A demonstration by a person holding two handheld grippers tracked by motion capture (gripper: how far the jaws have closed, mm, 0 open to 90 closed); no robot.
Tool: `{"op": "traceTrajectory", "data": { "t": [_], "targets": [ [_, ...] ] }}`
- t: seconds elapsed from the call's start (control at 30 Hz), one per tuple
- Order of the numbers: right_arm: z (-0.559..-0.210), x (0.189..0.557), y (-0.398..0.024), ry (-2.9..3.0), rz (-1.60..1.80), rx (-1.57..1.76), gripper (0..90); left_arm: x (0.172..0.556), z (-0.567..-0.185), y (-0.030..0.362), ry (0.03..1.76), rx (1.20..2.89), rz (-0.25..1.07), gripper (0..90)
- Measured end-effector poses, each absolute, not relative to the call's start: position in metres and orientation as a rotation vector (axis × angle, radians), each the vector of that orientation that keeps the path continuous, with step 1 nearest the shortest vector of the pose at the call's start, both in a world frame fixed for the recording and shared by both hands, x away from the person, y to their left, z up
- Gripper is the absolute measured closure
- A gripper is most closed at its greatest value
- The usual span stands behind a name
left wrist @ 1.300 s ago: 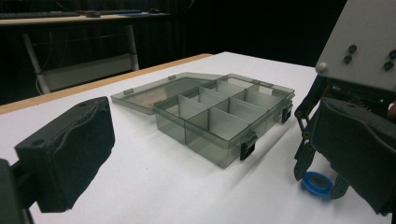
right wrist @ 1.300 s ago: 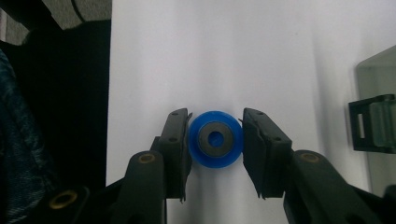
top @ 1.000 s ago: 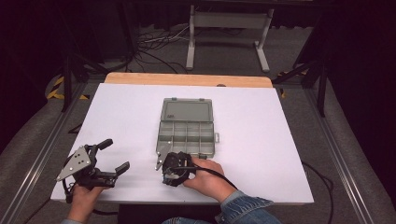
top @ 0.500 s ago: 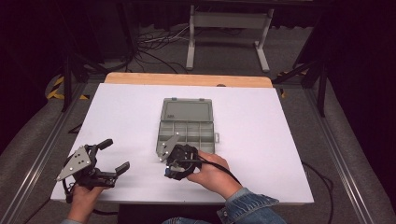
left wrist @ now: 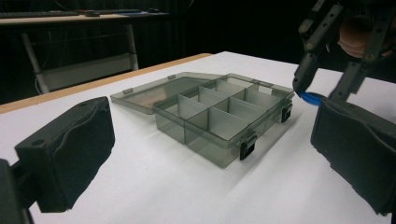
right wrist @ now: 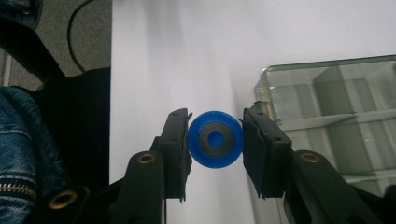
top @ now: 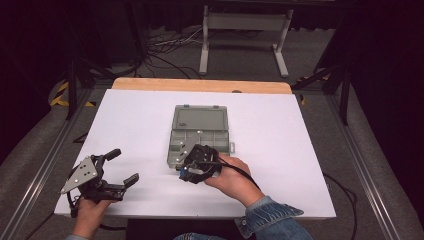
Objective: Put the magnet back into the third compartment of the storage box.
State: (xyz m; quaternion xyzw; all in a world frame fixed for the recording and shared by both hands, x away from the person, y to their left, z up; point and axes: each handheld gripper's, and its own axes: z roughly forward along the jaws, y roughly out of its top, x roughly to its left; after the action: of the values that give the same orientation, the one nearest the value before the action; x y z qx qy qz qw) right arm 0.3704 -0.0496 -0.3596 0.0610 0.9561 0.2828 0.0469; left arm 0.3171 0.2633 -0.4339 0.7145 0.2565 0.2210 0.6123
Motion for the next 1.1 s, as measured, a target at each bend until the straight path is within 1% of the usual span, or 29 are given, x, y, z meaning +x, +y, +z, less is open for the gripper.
{"op": "traceTrajectory", "data": {
  "t": [0.5,0.83,1.1],
  "targets": [
    [-0.342,0.405,-0.069,2.840,0.883,0.365,62.5,0.317,-0.434,0.263,0.592,1.645,0.507,0.3],
    [-0.344,0.431,-0.078,2.813,0.862,0.491,62.5,0.318,-0.434,0.263,0.591,1.648,0.506,0.3],
    [-0.348,0.446,-0.085,2.782,0.852,0.576,62.5,0.318,-0.434,0.263,0.592,1.645,0.506,0.3]
  ]
}}
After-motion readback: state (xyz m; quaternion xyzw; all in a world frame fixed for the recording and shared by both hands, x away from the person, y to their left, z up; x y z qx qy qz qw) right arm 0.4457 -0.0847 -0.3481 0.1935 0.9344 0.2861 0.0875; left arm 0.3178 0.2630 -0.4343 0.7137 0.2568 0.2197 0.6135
